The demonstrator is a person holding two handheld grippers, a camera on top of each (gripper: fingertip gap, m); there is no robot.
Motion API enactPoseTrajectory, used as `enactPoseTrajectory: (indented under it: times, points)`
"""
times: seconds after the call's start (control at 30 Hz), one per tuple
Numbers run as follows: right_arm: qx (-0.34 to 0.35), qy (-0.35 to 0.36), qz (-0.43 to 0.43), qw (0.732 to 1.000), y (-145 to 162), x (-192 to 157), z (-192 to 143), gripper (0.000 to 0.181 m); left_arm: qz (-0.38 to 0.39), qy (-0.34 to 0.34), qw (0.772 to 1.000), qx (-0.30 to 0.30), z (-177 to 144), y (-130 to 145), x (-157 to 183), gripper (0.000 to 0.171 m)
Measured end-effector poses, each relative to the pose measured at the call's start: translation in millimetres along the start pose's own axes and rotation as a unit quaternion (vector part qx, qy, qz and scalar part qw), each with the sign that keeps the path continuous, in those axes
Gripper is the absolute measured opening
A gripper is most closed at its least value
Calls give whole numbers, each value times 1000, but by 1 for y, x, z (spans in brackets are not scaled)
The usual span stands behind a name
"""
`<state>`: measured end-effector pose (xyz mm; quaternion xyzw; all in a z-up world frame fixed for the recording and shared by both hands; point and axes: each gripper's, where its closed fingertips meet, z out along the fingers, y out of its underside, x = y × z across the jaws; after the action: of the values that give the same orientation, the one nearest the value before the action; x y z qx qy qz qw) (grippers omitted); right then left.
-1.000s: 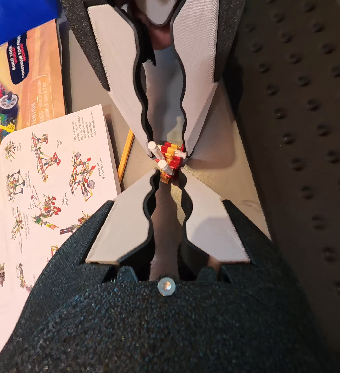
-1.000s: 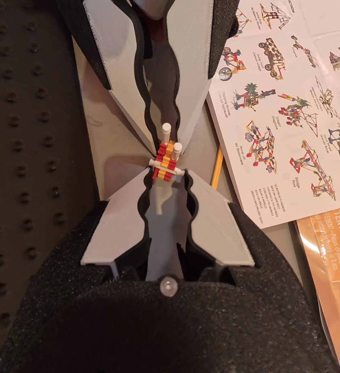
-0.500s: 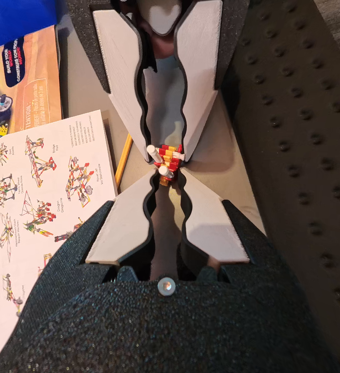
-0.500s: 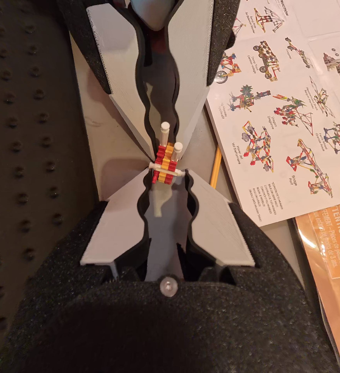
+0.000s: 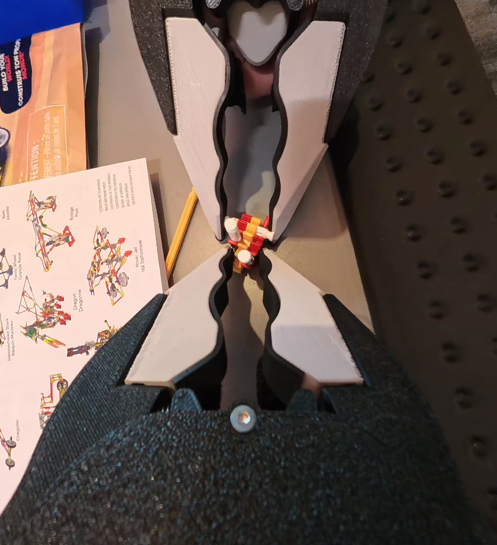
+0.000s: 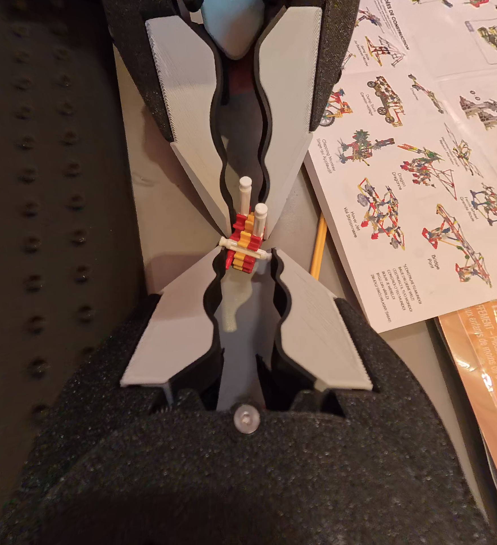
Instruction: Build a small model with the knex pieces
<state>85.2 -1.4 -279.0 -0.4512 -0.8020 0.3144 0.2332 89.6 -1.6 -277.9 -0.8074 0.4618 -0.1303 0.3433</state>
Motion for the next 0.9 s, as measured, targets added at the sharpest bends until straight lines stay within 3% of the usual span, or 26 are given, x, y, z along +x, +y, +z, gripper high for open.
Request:
enactPoseTrajectory:
  times: [0.43,0.6,0.67,0.9]
  points:
    - [2,1,0,1000,0,0,0,28,-21,20,1000,-9,1,1,0,12]
    - [2,23,5,1000,2,8,-3,34,-17,-4,999,-27,0,3,-5,11]
    - [4,21,2,1000,2,5,-4,26,-33,0,999,-22,0,2,-5,10]
    - [-9,17,9,1000,4,4,-3,25,-40,-4,999,-24,2,1,-3,15]
